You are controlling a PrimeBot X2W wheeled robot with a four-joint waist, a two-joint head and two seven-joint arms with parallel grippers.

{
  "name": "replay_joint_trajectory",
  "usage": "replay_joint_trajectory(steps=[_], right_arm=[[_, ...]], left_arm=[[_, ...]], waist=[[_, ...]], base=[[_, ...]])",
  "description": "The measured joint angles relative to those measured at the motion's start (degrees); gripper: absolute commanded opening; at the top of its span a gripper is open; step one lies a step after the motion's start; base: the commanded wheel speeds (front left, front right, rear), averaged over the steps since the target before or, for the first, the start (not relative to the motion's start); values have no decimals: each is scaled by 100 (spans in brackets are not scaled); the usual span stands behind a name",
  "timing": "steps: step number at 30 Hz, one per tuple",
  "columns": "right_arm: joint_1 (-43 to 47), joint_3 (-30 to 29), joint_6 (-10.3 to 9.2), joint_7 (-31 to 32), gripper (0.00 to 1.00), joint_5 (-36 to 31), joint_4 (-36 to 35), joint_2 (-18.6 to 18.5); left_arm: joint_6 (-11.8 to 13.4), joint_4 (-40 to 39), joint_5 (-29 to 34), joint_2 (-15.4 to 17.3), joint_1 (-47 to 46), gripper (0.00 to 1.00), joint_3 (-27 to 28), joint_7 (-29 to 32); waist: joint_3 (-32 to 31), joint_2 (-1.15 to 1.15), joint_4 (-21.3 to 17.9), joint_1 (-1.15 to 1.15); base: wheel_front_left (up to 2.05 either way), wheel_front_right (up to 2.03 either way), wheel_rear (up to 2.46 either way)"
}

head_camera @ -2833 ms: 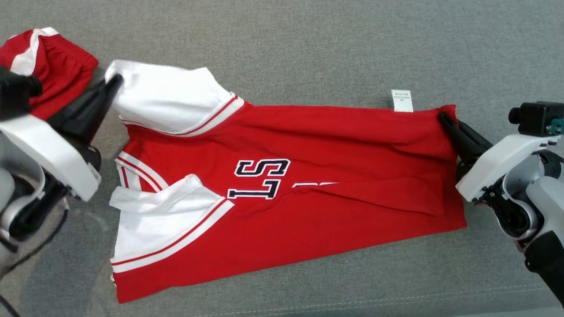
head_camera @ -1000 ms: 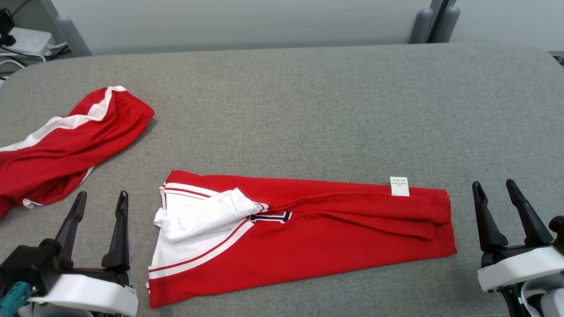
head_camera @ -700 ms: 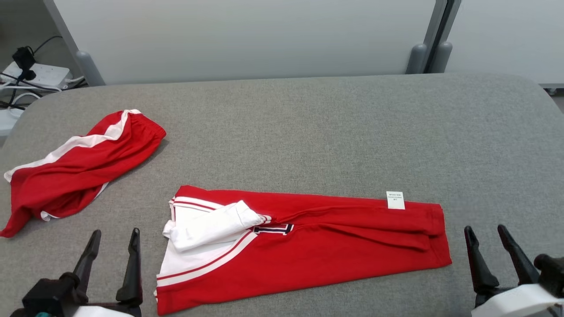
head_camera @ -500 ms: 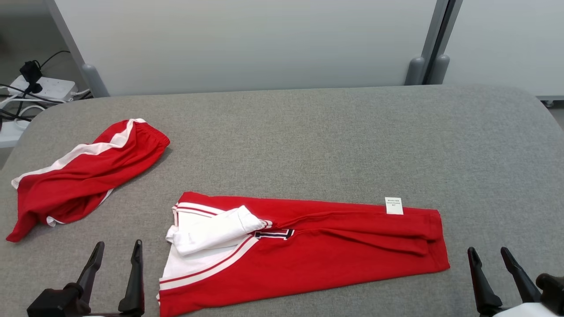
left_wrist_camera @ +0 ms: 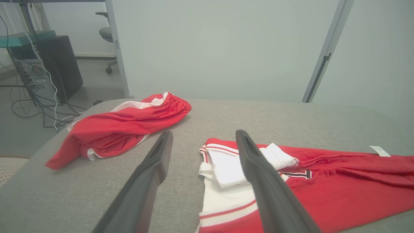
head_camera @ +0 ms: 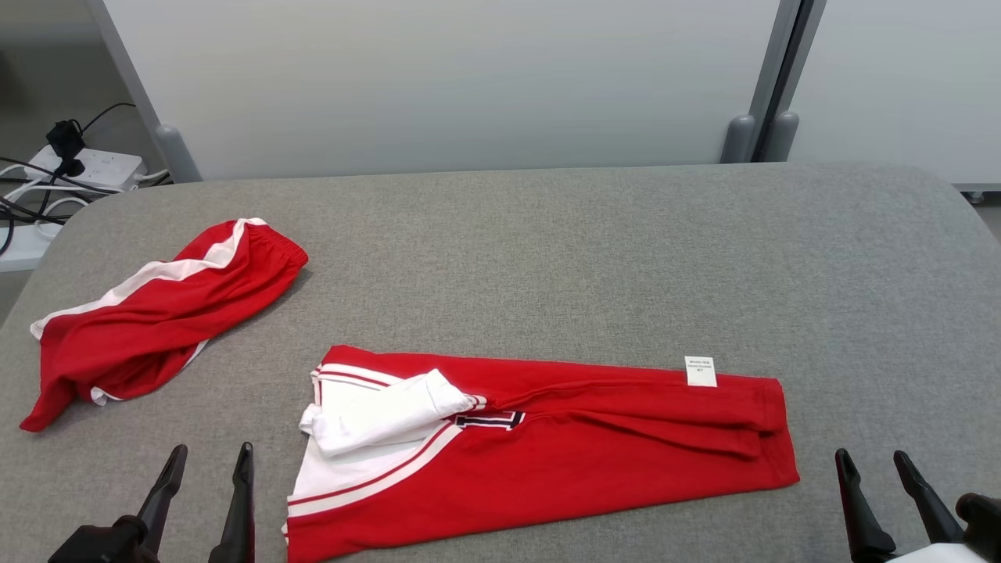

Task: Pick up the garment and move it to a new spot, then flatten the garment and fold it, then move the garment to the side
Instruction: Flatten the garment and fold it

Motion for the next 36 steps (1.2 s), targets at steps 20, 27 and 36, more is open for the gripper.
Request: replay_joint_trajectory(steps=[20,27,36], right_arm=[[-1594,522,0,648,100,573,1965,-457],[-2142,705,0,1003,100,916,2792,-525],[-2564,949,0,1461,0,1481,3072,-622]], left_arm=[[-333,238,122,-240,-656,100,-294,3],[-414,392,185,-355,-863,100,-341,3],[-469,486,231,-397,-964,100,-341,2]], waist=[[517,0,541,0],[757,0,749,0],[872,0,788,0]], base=[[0,0,0],[0,0,0],[0,0,0]])
